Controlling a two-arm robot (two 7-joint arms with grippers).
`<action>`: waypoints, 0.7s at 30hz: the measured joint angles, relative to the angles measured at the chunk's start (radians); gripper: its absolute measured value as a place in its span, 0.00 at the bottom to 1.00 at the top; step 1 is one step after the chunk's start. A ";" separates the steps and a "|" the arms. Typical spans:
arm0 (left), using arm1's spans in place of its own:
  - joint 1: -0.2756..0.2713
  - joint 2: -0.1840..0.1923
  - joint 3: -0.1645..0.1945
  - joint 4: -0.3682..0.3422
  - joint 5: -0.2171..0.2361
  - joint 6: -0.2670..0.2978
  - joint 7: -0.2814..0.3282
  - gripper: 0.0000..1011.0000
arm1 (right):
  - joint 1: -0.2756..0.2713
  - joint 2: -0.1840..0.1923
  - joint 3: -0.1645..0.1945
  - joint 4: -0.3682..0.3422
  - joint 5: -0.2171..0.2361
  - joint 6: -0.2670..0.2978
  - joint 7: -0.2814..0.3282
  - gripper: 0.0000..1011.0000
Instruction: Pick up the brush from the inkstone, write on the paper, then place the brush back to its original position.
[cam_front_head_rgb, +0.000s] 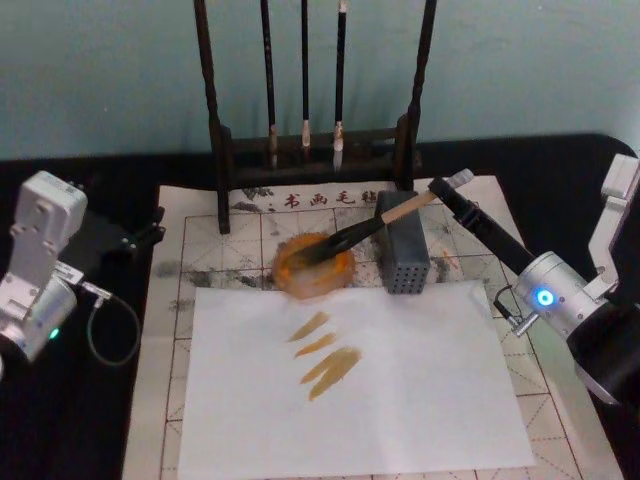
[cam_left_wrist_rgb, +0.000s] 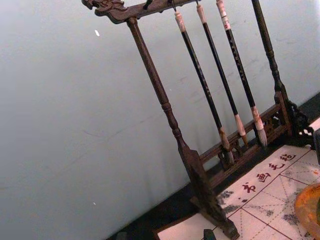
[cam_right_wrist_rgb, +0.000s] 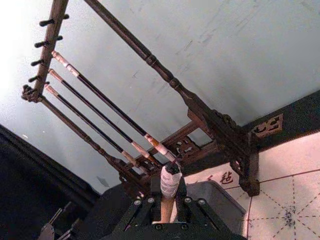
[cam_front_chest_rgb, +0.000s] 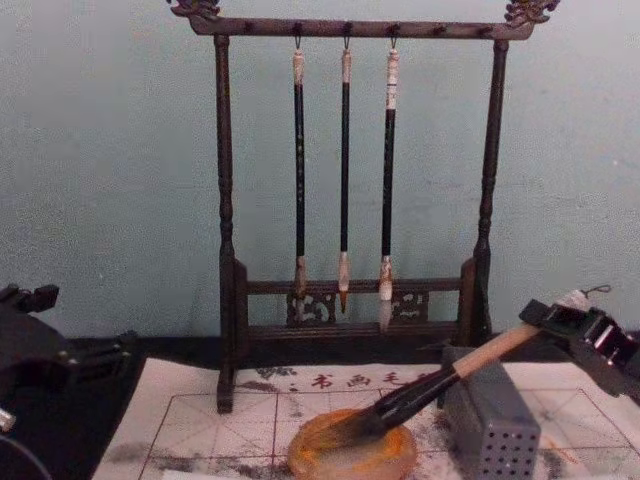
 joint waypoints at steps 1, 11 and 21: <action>0.000 0.000 0.000 0.000 0.000 0.000 0.000 0.99 | 0.000 0.000 0.000 0.000 0.000 0.000 0.000 0.18; 0.000 0.000 0.000 0.000 0.000 0.000 0.000 0.99 | 0.000 0.000 -0.001 0.000 0.000 0.000 0.001 0.18; 0.000 0.000 0.000 0.000 0.000 0.000 0.000 0.99 | 0.001 0.000 -0.002 0.001 0.000 -0.001 0.002 0.18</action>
